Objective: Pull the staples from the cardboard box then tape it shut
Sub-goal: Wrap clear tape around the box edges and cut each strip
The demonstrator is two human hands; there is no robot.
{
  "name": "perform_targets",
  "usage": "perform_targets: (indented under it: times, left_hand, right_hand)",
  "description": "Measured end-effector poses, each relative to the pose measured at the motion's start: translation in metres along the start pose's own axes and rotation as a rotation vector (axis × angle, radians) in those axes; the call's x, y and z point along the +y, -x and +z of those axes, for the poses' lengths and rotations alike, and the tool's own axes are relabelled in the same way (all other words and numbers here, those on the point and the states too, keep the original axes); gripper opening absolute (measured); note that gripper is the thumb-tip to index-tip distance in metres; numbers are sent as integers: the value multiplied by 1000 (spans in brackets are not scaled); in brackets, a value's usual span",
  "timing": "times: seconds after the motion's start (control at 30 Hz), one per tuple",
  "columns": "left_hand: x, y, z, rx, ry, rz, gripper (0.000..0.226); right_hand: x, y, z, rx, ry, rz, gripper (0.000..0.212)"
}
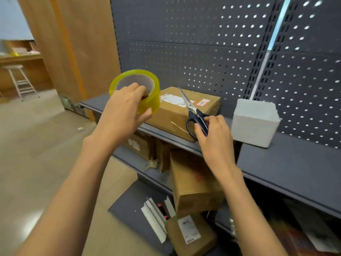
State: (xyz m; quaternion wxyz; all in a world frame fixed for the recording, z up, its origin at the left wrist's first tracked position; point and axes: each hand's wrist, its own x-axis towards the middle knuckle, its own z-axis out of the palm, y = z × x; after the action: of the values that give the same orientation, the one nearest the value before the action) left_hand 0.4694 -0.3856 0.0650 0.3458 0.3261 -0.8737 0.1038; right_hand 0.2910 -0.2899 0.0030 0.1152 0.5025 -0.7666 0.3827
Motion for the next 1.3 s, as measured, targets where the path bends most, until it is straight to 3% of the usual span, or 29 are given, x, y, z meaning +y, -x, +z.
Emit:
perform_targets:
  times: [0.6,0.93,1.1,1.3]
  left_hand:
    - [-127,-60,72,-23,49,-6,23]
    - [-187,-104,134,-68,174,-60,20]
    - [-212,-119,169,-154,224,-78,22]
    - [-236,-124,205,-286,306,34,25]
  right_hand:
    - [-47,-103,94,-45,68,26,30]
    - [-27,-157,129,-94,185,192,23]
    - [-29,-160,139,-70,282,272,20]
    - [-41,-162,152,-9,383,402,22]
